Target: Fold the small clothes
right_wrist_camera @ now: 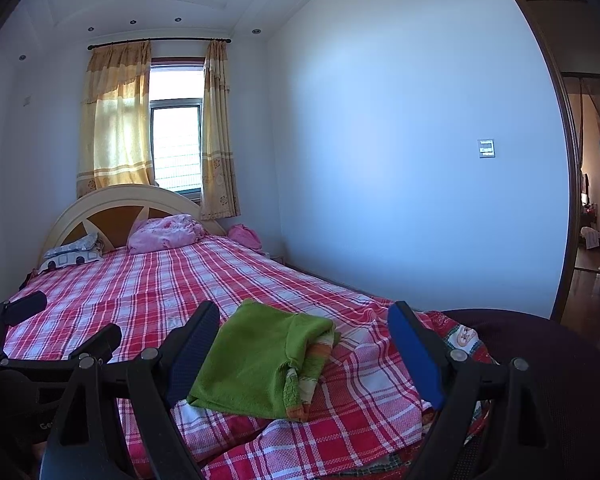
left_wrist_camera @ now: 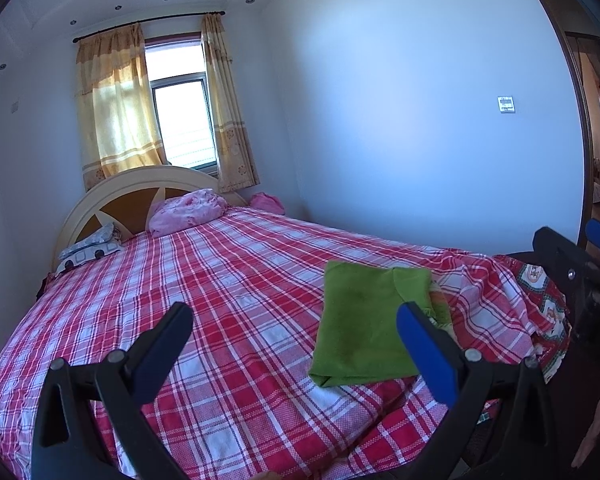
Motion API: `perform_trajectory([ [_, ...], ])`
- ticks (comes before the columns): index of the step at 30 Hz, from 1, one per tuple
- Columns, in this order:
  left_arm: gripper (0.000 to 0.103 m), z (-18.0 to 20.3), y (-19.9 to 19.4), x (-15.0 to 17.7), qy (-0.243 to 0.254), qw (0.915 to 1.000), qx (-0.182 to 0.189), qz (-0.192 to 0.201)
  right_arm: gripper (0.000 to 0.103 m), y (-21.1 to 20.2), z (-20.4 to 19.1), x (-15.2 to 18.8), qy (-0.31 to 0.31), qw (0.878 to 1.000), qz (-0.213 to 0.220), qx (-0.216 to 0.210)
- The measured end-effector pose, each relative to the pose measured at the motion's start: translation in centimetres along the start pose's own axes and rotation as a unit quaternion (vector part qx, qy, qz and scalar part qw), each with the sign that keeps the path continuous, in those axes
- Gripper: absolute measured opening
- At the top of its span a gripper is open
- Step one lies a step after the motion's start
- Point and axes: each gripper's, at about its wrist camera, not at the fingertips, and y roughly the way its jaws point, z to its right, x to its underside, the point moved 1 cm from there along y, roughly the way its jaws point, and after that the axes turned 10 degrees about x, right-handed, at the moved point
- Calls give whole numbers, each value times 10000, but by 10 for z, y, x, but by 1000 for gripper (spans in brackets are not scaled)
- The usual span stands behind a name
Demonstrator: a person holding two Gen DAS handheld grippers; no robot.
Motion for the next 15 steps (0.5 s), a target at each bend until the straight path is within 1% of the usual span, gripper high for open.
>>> perform_trajectory([
  [10, 103, -6, 1, -1, -167, 9999, -6, -6, 87, -2, 0, 2, 6, 10000, -4, 14],
  [15, 103, -5, 2, 0, -131, 9999, 57, -4, 87, -2, 0, 3, 3, 10000, -32, 5],
])
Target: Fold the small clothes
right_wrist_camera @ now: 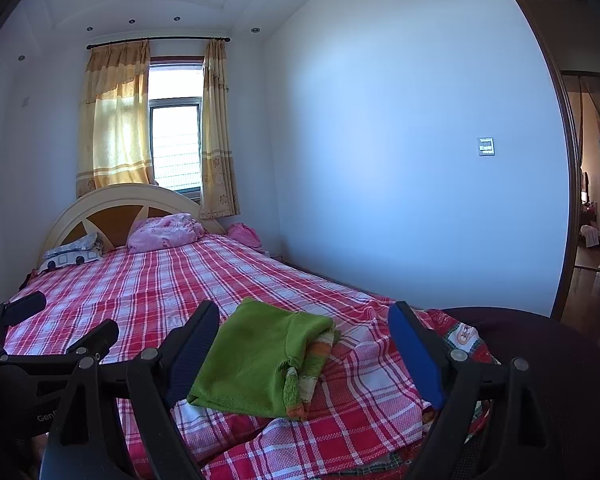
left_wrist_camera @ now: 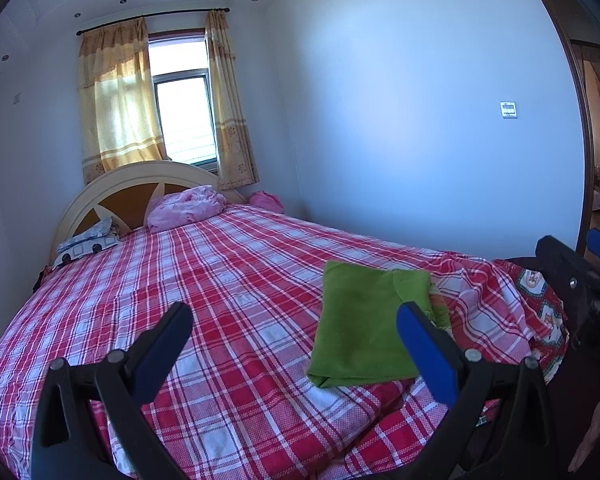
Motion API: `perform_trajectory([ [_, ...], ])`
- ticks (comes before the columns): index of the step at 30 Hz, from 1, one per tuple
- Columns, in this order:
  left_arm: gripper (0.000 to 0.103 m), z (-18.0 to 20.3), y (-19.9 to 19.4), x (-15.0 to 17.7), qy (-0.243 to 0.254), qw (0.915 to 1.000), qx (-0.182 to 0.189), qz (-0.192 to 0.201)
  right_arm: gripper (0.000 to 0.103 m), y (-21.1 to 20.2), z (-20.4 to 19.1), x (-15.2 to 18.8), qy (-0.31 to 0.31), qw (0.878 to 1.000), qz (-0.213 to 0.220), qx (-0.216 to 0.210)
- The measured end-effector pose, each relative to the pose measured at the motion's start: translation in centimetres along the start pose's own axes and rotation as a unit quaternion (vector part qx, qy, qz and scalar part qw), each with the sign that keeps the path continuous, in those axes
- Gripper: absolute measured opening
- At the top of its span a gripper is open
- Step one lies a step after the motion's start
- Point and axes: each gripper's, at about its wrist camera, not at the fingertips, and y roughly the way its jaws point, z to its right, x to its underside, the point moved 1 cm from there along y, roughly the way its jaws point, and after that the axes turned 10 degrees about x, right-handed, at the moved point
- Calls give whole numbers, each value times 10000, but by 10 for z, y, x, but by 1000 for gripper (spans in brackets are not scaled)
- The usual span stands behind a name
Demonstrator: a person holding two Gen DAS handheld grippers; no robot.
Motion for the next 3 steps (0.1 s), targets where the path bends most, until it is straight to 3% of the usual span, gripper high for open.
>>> perform_trajectory([
  [3, 103, 0, 0, 0, 23, 10000, 9, -7, 87, 1, 0, 0, -6, 10000, -6, 2],
])
